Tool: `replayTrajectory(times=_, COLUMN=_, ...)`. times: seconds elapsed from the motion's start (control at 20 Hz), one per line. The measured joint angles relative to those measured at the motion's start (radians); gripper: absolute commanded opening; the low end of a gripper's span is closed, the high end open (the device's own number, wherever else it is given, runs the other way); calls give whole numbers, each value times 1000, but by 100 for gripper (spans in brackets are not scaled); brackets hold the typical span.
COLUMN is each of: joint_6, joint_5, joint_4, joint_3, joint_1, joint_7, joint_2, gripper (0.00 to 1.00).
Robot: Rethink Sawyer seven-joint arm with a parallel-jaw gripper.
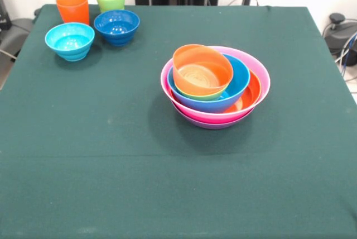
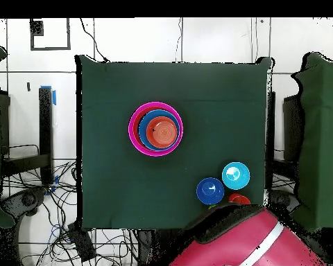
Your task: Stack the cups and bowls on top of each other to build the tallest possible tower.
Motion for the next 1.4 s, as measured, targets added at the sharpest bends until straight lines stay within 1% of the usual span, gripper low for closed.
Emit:
replayTrajectory(times=0.1, joint_6=0, joint_5=-13, joint_4=3, joint_3=-9, joint_1=4, joint_7=0, joint_2=-2, gripper=100)
replayTrajectory(times=0.25, joint_6=0, joint_5=-63, joint_4=9, joint_3=-42, joint_1=37, joint_7=0, joint_2=-10, gripper=100)
replayTrajectory(times=0.3, joint_6=0, joint_5=-69, joint_4=9, joint_3=-46, joint_1=42, joint_7=0, joint_2=-11, gripper=100)
replayTrajectory(times=0.35, joint_6=0, joint_5=-88, joint_4=10, joint_3=-61, joint_1=60, joint_7=0, joint_2=-14, gripper=100)
replayTrajectory(times=0.5, joint_6=0, joint_5=-103, joint_4=12, joint_3=-80, joint_1=80, joint_7=0, joint_2=-20, gripper=100)
replayTrajectory(times=0.7, joint_6=0, joint_5=-103, joint_4=13, joint_3=-95, joint_1=89, joint_7=0, joint_2=-33, gripper=100)
replayTrajectory(times=1.0, joint_6=0, joint_5=-95, joint_4=13, joint_3=-97, joint_1=80, joint_7=0, joint_2=-36, gripper=100)
replayTrajectory(times=1.2, joint_6=0, joint_5=-67, joint_4=14, joint_3=-97, joint_1=59, joint_7=0, joint_2=-36, gripper=100)
replayTrajectory(times=1.25, joint_6=0, joint_5=-44, joint_4=14, joint_3=-97, joint_1=46, joint_7=0, joint_2=-36, gripper=100)
replayTrajectory(times=1.4, joint_6=0, joint_5=-8, joint_4=15, joint_3=-97, joint_1=35, joint_7=0, joint_2=-36, gripper=100)
